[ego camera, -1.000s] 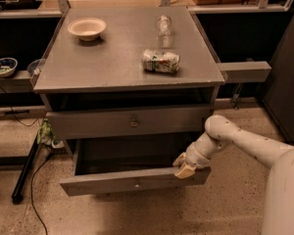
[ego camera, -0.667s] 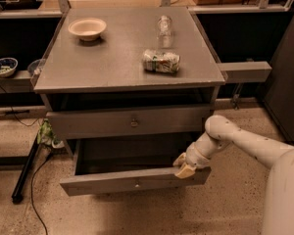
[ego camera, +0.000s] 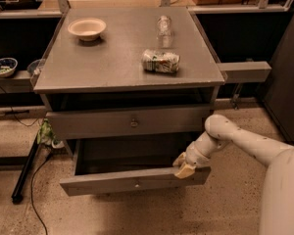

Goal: Open middle drawer

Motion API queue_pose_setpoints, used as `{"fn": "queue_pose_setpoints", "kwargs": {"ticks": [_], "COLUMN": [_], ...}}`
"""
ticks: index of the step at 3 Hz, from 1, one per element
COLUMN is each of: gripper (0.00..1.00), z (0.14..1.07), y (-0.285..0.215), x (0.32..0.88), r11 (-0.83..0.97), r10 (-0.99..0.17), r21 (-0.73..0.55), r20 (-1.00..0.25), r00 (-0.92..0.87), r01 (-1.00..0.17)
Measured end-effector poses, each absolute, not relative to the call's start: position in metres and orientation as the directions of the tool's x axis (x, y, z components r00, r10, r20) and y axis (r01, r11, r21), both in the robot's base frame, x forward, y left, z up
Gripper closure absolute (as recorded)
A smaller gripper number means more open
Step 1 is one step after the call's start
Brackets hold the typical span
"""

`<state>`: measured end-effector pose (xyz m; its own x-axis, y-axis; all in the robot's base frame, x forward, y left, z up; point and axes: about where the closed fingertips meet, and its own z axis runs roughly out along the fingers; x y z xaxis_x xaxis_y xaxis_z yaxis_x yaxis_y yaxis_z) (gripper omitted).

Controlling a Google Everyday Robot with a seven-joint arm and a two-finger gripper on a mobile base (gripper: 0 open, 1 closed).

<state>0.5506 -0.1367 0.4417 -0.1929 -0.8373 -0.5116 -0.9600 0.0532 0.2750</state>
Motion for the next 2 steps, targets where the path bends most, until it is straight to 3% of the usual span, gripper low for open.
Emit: {"fn": "queue_pose_setpoints", "kwargs": {"ticks": [2], "gripper": [1.00], "z": [0.4433], "y": [-0.1373], "x": [0.5458], "r11": [0.049], "r10": [-0.836], "r21": [0.279], "r20": [-0.514], "r00": [-0.192], "r01": [-0.959]}}
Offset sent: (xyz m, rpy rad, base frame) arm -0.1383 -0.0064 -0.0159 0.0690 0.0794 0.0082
